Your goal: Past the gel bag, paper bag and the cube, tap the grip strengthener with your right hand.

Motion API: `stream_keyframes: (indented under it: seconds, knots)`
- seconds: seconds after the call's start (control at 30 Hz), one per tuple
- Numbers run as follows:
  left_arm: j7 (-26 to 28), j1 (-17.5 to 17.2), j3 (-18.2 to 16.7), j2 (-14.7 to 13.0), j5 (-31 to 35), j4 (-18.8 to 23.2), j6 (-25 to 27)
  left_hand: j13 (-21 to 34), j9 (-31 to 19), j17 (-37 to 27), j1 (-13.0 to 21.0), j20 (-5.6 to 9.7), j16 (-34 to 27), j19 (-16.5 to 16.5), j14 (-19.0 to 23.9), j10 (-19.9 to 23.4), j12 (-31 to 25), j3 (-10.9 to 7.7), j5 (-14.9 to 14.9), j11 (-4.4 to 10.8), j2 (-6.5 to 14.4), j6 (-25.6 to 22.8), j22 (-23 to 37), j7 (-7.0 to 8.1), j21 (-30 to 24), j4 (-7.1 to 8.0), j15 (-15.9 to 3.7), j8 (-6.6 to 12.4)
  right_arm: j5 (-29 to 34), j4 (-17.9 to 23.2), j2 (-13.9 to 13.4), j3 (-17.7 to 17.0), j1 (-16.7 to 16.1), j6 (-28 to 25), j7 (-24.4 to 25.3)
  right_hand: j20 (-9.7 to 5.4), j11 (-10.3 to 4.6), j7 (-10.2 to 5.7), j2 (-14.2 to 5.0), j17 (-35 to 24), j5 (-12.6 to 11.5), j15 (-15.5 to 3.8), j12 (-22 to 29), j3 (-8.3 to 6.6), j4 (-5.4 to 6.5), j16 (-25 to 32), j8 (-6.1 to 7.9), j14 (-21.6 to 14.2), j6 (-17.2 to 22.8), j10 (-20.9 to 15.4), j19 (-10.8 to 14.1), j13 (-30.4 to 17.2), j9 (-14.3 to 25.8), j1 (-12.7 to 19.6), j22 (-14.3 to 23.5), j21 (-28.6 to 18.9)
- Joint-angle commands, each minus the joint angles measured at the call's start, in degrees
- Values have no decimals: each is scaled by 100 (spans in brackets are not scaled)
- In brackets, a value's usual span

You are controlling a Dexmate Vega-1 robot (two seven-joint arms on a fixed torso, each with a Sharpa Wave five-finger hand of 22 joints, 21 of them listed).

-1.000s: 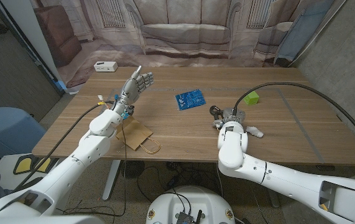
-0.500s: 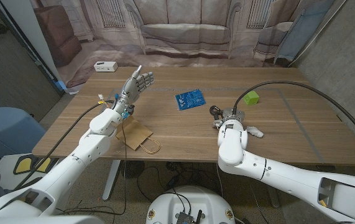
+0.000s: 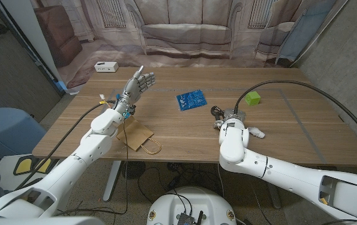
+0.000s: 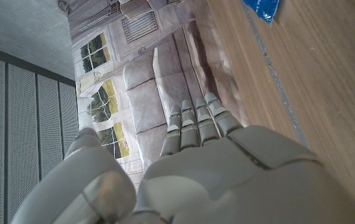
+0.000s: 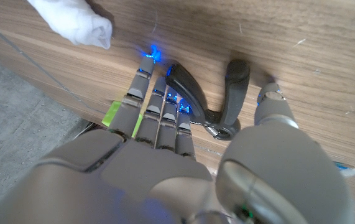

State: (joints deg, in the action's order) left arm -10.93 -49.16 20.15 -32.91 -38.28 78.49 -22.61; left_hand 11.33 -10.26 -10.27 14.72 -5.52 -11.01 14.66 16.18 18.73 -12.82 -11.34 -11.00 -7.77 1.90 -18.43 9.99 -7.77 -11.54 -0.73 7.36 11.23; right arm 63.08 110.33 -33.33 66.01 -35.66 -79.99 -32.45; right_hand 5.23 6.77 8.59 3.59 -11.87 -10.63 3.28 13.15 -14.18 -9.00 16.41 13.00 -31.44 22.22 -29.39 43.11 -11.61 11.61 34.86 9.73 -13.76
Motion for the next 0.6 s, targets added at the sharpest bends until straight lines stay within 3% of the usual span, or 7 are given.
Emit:
stream_keyframes:
  seconds: [0.03,0.5,0.6]
  knots:
    - [2,32,13,21,7,-36,13,9,-15,-16,-1,-27,2,29,40,45,15,6,0,0,26,-50,29,-4,-3,-27,0,-7,53,-132,99,-47,-18,0,-119,-14,-23,127,-8,-24,-28,-28,49,-39,4,33,34,-88,69,-80,78,-13,27,84,33,-22]
    - [36,3,-4,13,3,-3,12,10,-15,-16,-5,-32,3,31,45,48,19,9,2,7,31,-48,29,-7,-1,-33,-5,-14,316,-369,260,-55,-70,0,-395,-70,-81,40,-113,-33,-23,-159,87,-148,-53,114,54,-345,239,-258,262,-17,21,387,35,-33]
    - [37,-8,-4,7,-3,7,23,10,-15,-16,-5,-28,2,32,48,52,19,9,2,-2,32,-46,29,-6,-1,-34,-6,-16,389,-510,350,-70,-109,0,-392,-108,-73,16,-145,-40,-13,-147,106,-189,-64,180,94,-541,406,-370,436,-17,21,546,37,-66]
